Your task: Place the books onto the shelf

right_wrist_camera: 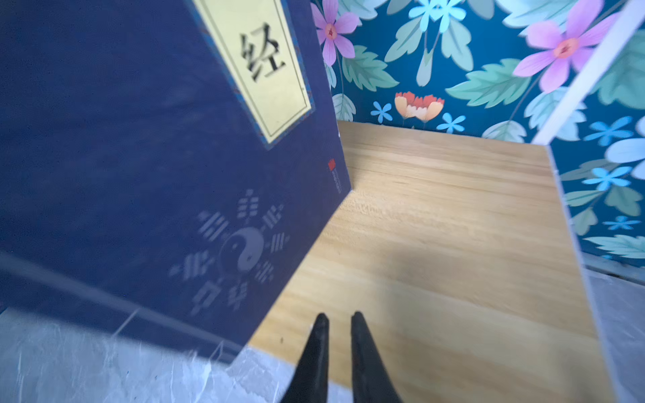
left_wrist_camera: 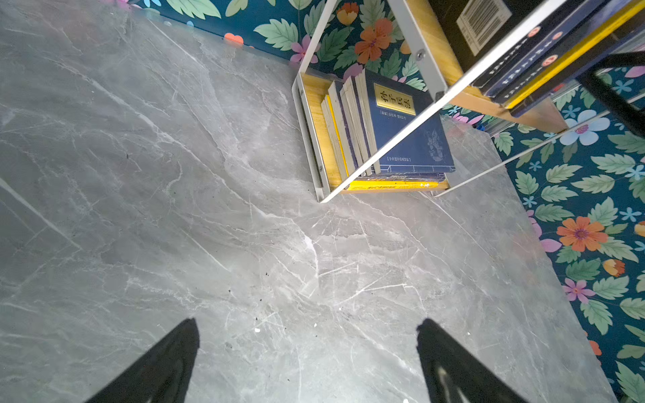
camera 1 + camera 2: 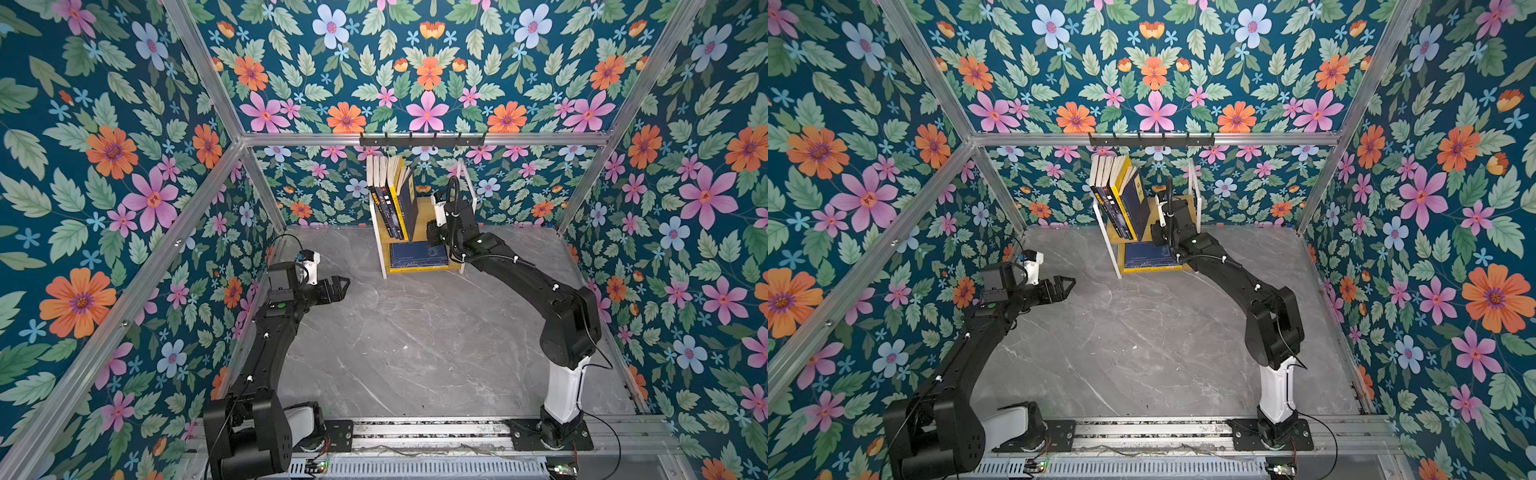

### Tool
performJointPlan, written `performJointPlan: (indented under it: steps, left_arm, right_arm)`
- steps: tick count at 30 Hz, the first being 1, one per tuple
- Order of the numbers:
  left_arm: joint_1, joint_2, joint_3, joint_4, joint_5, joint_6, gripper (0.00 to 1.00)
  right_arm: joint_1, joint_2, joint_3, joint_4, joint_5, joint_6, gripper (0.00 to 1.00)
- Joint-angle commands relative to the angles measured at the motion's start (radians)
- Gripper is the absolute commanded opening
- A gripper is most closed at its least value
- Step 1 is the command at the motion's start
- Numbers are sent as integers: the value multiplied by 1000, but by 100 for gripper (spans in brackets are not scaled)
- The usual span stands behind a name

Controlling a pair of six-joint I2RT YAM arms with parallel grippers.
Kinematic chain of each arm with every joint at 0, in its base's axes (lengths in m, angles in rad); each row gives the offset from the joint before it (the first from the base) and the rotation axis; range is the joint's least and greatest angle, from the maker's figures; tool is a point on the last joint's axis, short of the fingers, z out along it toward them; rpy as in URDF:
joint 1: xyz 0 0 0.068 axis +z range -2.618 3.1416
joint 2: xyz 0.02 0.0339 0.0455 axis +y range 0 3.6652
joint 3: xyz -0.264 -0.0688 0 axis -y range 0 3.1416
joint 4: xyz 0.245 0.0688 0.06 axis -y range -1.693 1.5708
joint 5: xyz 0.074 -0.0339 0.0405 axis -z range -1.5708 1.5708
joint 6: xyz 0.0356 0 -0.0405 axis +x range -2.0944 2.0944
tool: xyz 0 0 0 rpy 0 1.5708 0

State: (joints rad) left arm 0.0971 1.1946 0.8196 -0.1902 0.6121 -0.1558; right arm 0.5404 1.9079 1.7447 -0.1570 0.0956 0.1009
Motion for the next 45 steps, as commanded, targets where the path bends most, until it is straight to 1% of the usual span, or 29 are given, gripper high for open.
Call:
performJointPlan:
  steps: [1, 5, 7, 8, 12, 15, 17, 20, 21, 23, 24, 26, 28, 30, 33, 36, 37, 40, 43, 45]
  left_arm:
    - [1, -4, -3, 24, -6, 0, 100]
    - [3, -9, -9, 29, -11, 19, 100]
    - [2, -13, -19, 36, -28, 35, 100]
    - [3, -13, -19, 36, -32, 40, 100]
    - [2, -9, -6, 28, -41, 62, 100]
    - [3, 0, -14, 43, -57, 71, 100]
    - [2, 6, -8, 43, -53, 69, 100]
    - [2, 11, -7, 41, -59, 73, 100]
    - [3, 12, -10, 43, -63, 81, 100]
    - [3, 17, -2, 30, -74, 80, 100]
    - [1, 20, 11, 11, -73, 78, 100]
    - [-3, 26, 33, -7, -75, 84, 100]
    - [-10, 35, 48, -12, -98, 110, 100]
    - [-14, 47, 53, -2, -126, 142, 100]
    - [-17, 54, 51, 33, -127, 171, 100]
    - [-23, 58, 27, 106, -132, 184, 100]
    - [-28, 61, 15, 132, -138, 194, 100]
    - [-46, 75, -30, 215, -170, 251, 100]
    - [-50, 89, -112, 338, -200, 296, 100]
    - [-50, 106, -192, 473, -217, 311, 100]
  right_arm:
    - [1, -59, -40, 1, -4, -4, 17]
    - [6, -174, -157, 43, -8, 16, 21]
    - [5, -239, -247, 81, -13, 27, 26]
    - [5, -299, -285, 87, -13, 28, 29]
    - [5, -434, -432, 85, 1, 43, 42]
    - [6, -536, -558, 121, 32, 49, 49]
    - [4, -596, -634, 132, 75, 55, 54]
    - [4, -677, -722, 122, 113, 43, 62]
    - [3, -703, -749, 115, 125, 39, 66]
    - [-1, -750, -804, 104, 151, 39, 70]
    - [-6, -775, -835, 105, 167, 46, 74]
    - [-15, -823, -887, 103, 196, 68, 89]
    - [-34, -867, -941, 115, 195, 82, 98]
    - [-59, -907, -984, 111, 199, 96, 99]
    - [-97, -964, -1044, 90, 208, 105, 99]
    - [-127, -1016, -1114, 90, 228, 68, 99]
    - [-133, -1030, -1139, 95, 251, 57, 99]
    - [-160, -1071, -1216, 122, 288, 39, 99]
    - [-203, -1101, -1290, 177, 267, 34, 99]
    - [-224, -1114, -1348, 237, 279, 25, 99]
